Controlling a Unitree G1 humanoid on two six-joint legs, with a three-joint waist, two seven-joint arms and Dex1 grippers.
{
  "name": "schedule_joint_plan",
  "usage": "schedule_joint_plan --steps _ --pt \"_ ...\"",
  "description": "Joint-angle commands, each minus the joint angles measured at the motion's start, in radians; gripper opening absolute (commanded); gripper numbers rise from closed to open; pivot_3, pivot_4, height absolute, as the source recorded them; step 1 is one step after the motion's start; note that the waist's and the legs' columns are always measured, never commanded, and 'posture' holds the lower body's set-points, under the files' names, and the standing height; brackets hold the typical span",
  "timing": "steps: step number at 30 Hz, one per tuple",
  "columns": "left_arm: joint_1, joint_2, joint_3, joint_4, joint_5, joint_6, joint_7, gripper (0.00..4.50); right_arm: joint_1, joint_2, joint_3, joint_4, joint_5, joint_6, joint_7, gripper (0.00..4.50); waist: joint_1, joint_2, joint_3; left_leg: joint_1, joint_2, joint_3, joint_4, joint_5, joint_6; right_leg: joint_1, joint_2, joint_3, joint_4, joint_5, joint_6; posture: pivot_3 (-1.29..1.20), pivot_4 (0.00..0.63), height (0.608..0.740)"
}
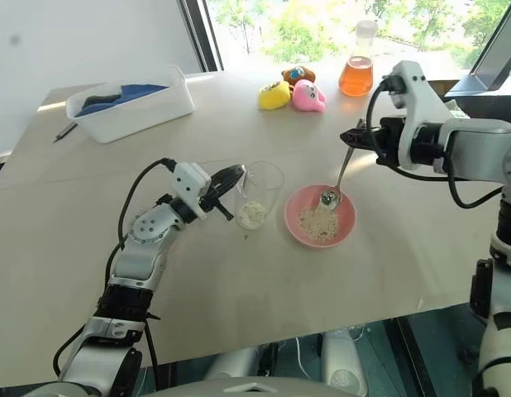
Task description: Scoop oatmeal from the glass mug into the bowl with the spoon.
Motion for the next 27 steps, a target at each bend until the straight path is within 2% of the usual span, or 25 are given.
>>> schedule_joint_plan --steps 1,4,7,9,11,14,17,21,27 --pt "0.024 -0.001 -0.025 0.027 0.020 0.005 -0.016 0.05 -0.009 -0.063 0.070 -0.131 -0.111 -0.092 0.143 0.00 0.005 0.000 0.000 0.000 0.000 0.000 0.000 0.000 0.000 0.000 0.000 0.000 0.000 0.000 0.000 0.00 0.150 0.740" --pt "0.017 -0.006 -0.027 0.037 0.020 0.000 -0.014 0.05 0.000 -0.119 0.137 -0.185 -0.216 -0.169 0.252 0.00 0.010 0.000 0.000 0.000 0.000 -0.001 0.000 0.000 0.000 0.000 0.000 -0.001 0.000 0.000 0.000 0.00 0.150 0.740" --pt "0.009 -0.010 -0.027 0.051 0.021 -0.007 -0.013 0.05 0.006 -0.115 0.126 -0.175 -0.230 -0.166 0.285 0.00 0.011 -0.001 -0.001 0.000 -0.001 -0.001 0.000 0.000 0.000 0.000 0.000 -0.001 -0.001 0.000 0.000 0.00 0.150 0.740" --pt "0.007 -0.013 -0.029 0.059 0.022 -0.013 -0.012 0.05 0.013 -0.094 0.072 -0.122 -0.210 -0.129 0.271 0.00 0.012 -0.001 -0.001 0.000 -0.001 -0.001 0.000 0.000 0.000 0.001 0.000 -0.001 -0.001 0.000 0.000 0.00 0.150 0.740" --pt "0.005 -0.016 -0.028 0.067 0.022 -0.019 -0.012 0.05 -0.024 -0.037 -0.018 -0.017 -0.153 -0.071 0.216 0.00 0.012 -0.002 -0.001 0.000 0.000 -0.001 0.000 0.000 0.000 0.001 -0.001 -0.001 -0.001 0.000 0.000 0.00 0.150 0.740" --pt "0.011 -0.025 -0.032 0.068 0.025 -0.024 -0.008 0.05 -0.157 0.087 -0.150 0.151 -0.040 0.006 0.100 0.00 0.010 -0.001 -0.001 0.001 -0.001 0.000 0.000 0.000 0.000 0.001 -0.001 0.000 0.000 0.000 0.000 0.00 0.150 0.740" --pt "0.012 -0.028 -0.035 0.068 0.028 -0.026 -0.006 0.05 -0.227 0.187 -0.214 0.214 0.033 0.061 0.003 0.00 0.008 -0.001 -0.001 0.001 0.000 0.000 -0.001 0.000 0.000 0.000 0.000 0.000 0.000 0.000 0.000 0.00 0.150 0.740" --pt "0.017 -0.026 -0.032 0.058 0.026 -0.019 -0.005 0.05 -0.234 0.272 -0.249 0.217 0.078 0.087 -0.091 0.00 0.014 -0.001 -0.002 0.000 -0.001 -0.003 0.000 0.000 0.000 0.001 -0.001 -0.002 -0.001 0.000 0.000 0.00 0.150 0.740" --pt "0.042 -0.029 -0.022 0.017 0.011 0.001 0.003 0.05 -0.168 0.414 -0.228 0.150 0.105 0.055 -0.183 0.00 0.007 -0.001 -0.003 0.000 -0.001 -0.003 0.000 0.000 0.000 0.001 -0.001 -0.002 0.000 0.000 0.000 0.00 0.150 0.740"
